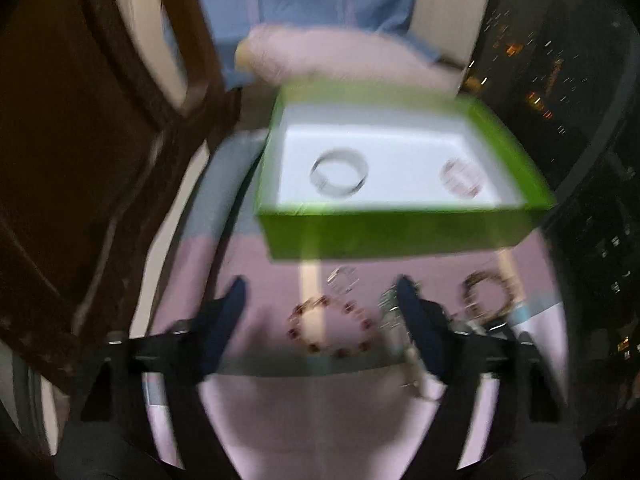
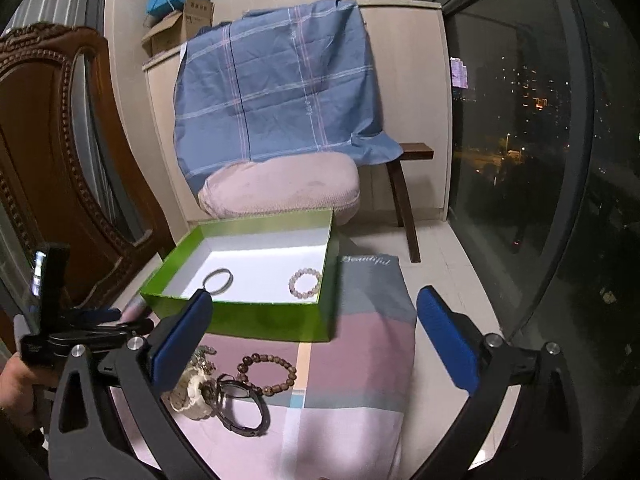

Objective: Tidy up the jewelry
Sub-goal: 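Grasp the red-and-white bead bracelet with the left tool while the right tool grasps the wooden bead bracelet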

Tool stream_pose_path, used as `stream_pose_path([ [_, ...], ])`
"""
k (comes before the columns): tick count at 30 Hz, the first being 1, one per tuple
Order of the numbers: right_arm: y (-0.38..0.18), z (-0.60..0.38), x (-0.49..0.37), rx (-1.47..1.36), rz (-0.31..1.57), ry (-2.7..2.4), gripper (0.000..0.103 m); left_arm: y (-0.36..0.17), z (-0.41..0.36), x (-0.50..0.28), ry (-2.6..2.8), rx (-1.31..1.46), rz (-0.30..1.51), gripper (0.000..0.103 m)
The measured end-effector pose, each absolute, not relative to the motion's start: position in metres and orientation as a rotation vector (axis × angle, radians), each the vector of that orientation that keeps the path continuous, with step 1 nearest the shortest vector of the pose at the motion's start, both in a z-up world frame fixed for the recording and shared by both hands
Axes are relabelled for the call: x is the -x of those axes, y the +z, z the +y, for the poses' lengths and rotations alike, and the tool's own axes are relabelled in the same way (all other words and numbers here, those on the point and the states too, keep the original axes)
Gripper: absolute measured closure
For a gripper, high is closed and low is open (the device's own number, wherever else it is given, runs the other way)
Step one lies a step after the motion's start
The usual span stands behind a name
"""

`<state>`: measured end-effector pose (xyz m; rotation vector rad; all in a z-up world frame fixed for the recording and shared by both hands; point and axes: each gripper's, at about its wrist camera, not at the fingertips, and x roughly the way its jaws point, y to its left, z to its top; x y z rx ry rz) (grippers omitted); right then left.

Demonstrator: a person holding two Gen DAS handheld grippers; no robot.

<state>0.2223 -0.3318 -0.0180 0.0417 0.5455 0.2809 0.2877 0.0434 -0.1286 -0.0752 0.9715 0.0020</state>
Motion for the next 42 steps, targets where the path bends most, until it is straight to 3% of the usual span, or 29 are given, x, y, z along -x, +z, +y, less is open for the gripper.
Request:
stream_pose_path([
  [2,-0.021,-0.329,-0.225,-0.033,0.555,0.28,0.004,-0.145,0.052,-0.297,0.003,0.1,1.032,0.068],
  [10,-0.025,-0.316,-0.228,-0.006,0.564,0.29,0.004,-0.166,0.046,-0.306,-0.022,0.016,1.094,0.067],
  [12,-0.026,-0.313,-0.228,-0.003,0.567,0.292,0.004,-0.169,0.043,-0.304,-0.033,-0.004,1.1,0.06],
  [16,-0.028,-0.31,-0.23,0.01,0.575,0.293,0.004,-0.18,0.046,-0.305,-0.037,0.002,1.106,0.057],
  [19,-0.031,-0.308,-0.231,0.018,0.591,0.29,0.004,-0.181,0.047,-0.305,-0.042,0.006,1.101,0.068],
  [21,-0.033,-0.306,-0.234,0.035,0.607,0.277,0.004,-0.18,0.049,-0.305,-0.041,0.005,1.094,0.095],
  [24,-0.04,-0.307,-0.239,0.052,0.642,0.262,0.004,-0.177,0.056,-0.302,-0.031,0.017,1.081,0.095],
  [35,-0.099,-0.291,-0.271,0.142,0.854,0.223,0.005,-0.06,0.042,-0.227,-0.098,0.08,0.736,0.095],
  [37,-0.11,-0.282,-0.276,0.182,0.874,0.23,0.013,-0.044,0.035,-0.218,-0.124,0.072,0.7,0.095],
  [39,-0.119,-0.274,-0.281,0.203,0.894,0.26,0.032,-0.033,0.027,-0.209,-0.145,0.069,0.67,0.095],
  [42,-0.134,-0.264,-0.289,0.225,0.946,0.29,0.049,-0.024,0.018,-0.198,-0.18,0.064,0.648,0.095],
])
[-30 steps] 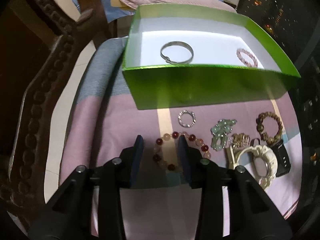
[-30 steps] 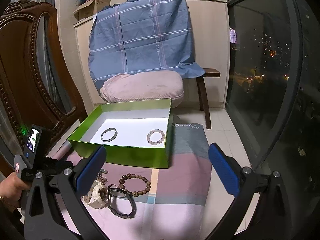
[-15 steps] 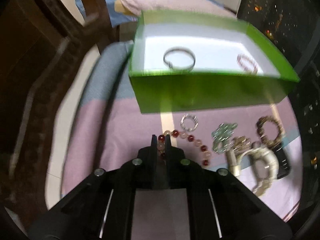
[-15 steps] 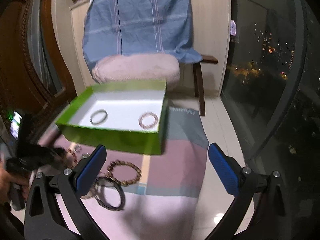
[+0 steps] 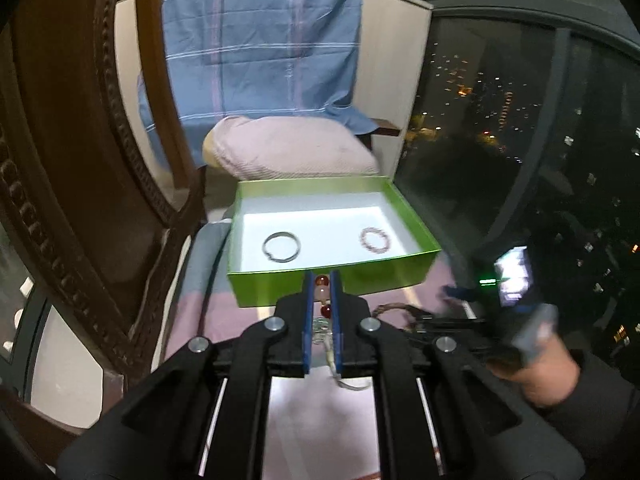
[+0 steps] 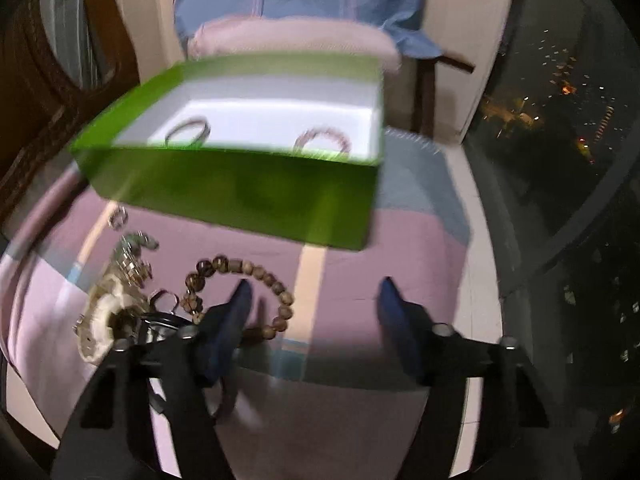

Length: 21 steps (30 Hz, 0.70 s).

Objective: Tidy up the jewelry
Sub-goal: 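Grasp the red-and-white bead bracelet with the left tool while the right tool grasps the wooden bead bracelet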

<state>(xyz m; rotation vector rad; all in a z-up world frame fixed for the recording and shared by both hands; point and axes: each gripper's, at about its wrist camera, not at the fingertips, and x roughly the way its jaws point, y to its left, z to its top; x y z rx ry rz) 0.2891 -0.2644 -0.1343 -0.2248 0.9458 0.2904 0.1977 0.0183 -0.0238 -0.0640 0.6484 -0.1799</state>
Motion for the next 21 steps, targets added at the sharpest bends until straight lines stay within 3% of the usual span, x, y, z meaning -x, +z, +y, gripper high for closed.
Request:
stream_pose_path([
  [4,-0.145,-0.252,-0.293,0.24,0.971,0.33,0.06,-0.023,0.01,-0.194,-0.208,0.048,0.641,0.095],
  [9,-0.145,-0.239,-0.29,0.264,0.992,0.368,0.095,-0.019,0.014,-0.19,-0.214,0.052,0.65,0.095],
  [15,-0.135,-0.242,-0.288,0.231,0.968,0.356,0.095,-0.01,0.017,-0.184,-0.226,0.074,0.637,0.095],
  [21,-0.065,-0.263,-0.247,0.12,0.812,0.391,0.095,-0.004,0.014,-0.178,-0.242,0.086,0.628,0.095],
])
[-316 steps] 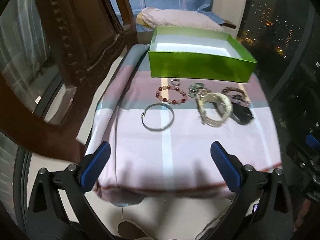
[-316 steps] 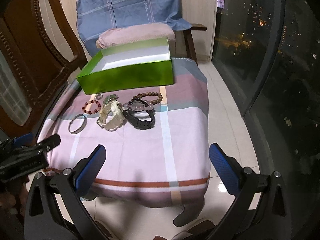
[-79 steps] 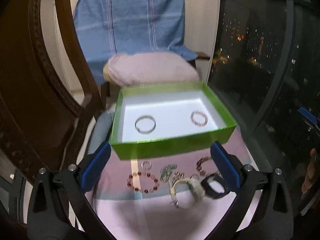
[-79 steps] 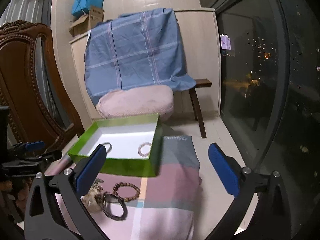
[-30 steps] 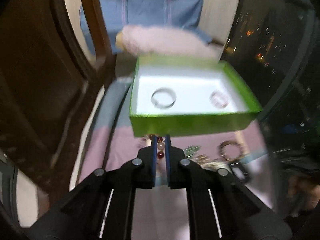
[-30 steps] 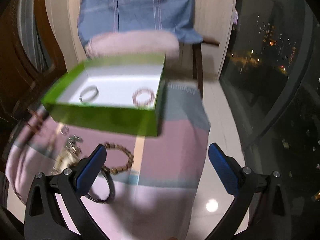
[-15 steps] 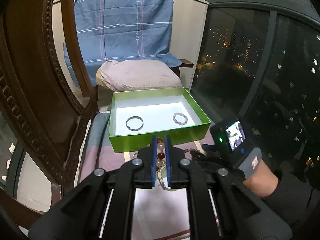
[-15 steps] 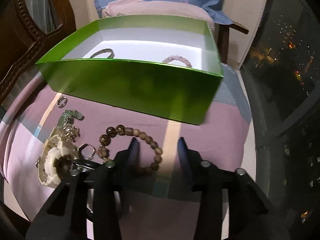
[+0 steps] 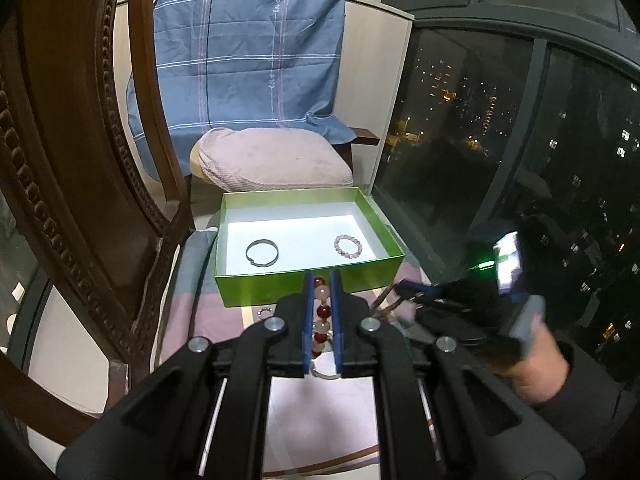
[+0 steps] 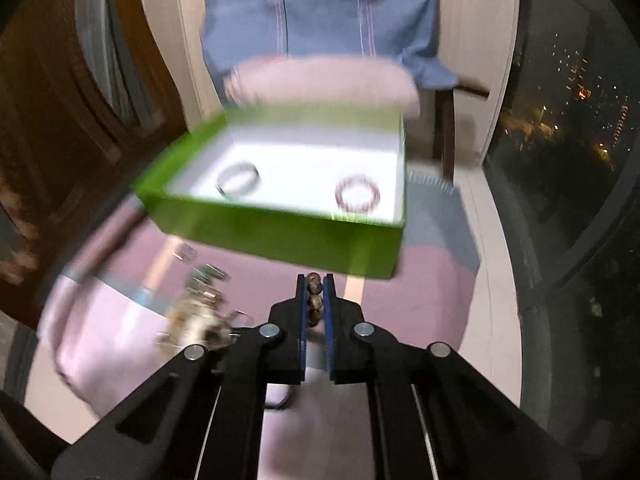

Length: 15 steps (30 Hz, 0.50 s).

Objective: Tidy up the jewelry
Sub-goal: 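Grasp the red-and-white bead bracelet with the left tool while the right tool grasps the wooden bead bracelet, then lift both held bead bracelets toward the green box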

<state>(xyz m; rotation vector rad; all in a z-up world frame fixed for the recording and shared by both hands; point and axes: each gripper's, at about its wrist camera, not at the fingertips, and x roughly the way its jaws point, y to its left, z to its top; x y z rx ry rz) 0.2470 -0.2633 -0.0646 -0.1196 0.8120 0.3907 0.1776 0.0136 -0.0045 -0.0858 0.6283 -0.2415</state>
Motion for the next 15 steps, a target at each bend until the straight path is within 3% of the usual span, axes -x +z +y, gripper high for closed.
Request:
stream_pose_path([
  [5,-0.008,-0.278,-0.203,0.069,0.689,0.403,0.095,-0.004,0.011,-0.174,-0.251,0.102,0.626,0.095],
  [15,0.026,-0.293,-0.159,0.046,0.612,0.428,0.095,0.003,0.003,-0.163,-0.235,0.095,0.624,0.095],
])
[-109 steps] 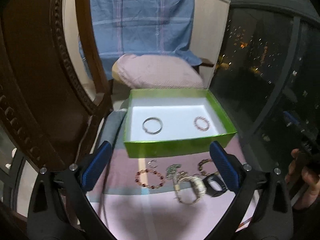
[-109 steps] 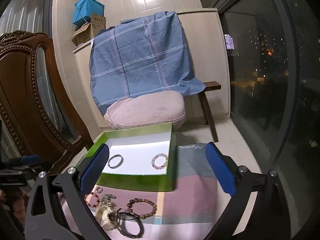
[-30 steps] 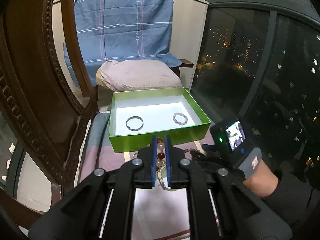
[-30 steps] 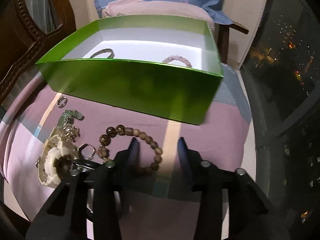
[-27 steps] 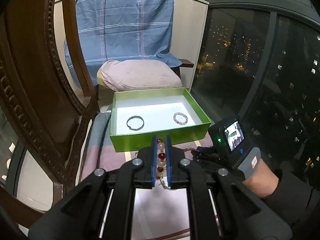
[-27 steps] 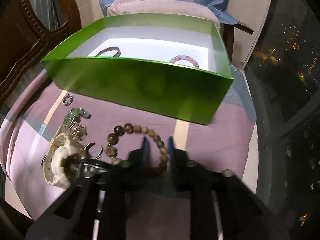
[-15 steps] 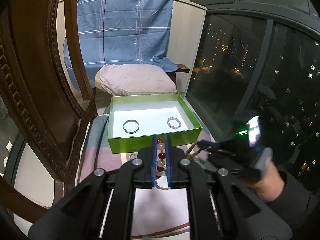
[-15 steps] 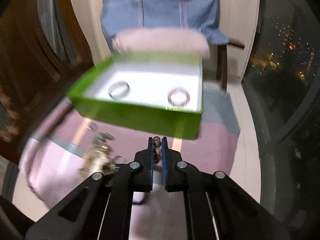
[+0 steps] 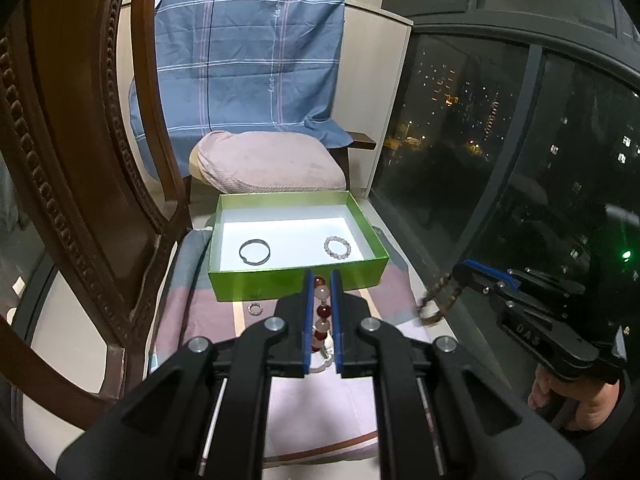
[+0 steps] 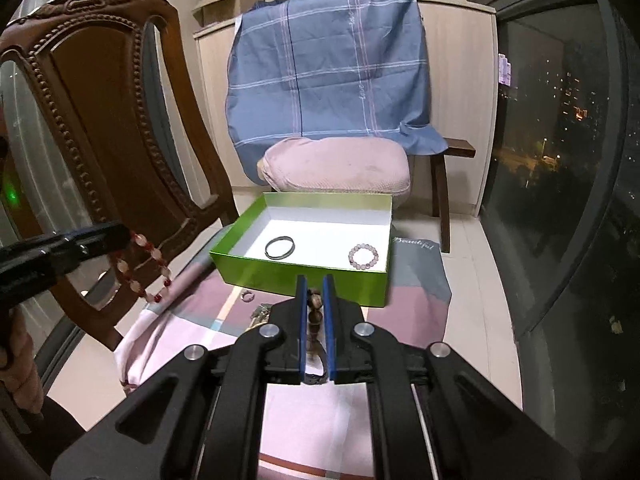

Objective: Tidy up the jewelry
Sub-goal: 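Lift both held bead bracelets toward the green box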

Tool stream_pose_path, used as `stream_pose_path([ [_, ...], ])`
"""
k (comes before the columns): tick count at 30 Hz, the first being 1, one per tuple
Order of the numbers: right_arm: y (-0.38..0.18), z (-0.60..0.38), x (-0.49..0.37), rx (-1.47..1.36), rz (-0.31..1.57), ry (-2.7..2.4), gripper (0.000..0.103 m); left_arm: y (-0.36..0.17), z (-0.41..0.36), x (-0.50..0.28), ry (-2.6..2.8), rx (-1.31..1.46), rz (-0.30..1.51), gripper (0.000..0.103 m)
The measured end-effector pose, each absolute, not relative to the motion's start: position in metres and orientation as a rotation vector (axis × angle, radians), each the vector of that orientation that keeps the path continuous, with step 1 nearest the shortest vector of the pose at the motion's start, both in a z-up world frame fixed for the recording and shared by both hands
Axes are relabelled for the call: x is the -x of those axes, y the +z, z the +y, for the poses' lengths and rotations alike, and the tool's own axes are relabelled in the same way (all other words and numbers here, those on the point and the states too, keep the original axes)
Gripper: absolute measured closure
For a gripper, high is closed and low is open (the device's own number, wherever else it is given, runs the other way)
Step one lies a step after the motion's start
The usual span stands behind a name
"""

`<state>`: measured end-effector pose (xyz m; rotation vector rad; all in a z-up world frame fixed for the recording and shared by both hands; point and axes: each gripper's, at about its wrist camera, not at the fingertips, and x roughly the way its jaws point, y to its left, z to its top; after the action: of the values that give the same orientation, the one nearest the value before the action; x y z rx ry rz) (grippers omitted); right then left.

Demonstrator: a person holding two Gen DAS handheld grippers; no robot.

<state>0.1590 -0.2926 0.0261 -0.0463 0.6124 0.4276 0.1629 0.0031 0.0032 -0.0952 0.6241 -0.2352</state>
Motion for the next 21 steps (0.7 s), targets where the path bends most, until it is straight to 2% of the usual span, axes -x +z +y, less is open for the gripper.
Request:
stream_pose_path([
  [21,0.021,-0.288,-0.161,0.057,0.624,0.427,0.095,-0.014,0.008,-0.174,-0.207,0.091,0.681,0.095],
])
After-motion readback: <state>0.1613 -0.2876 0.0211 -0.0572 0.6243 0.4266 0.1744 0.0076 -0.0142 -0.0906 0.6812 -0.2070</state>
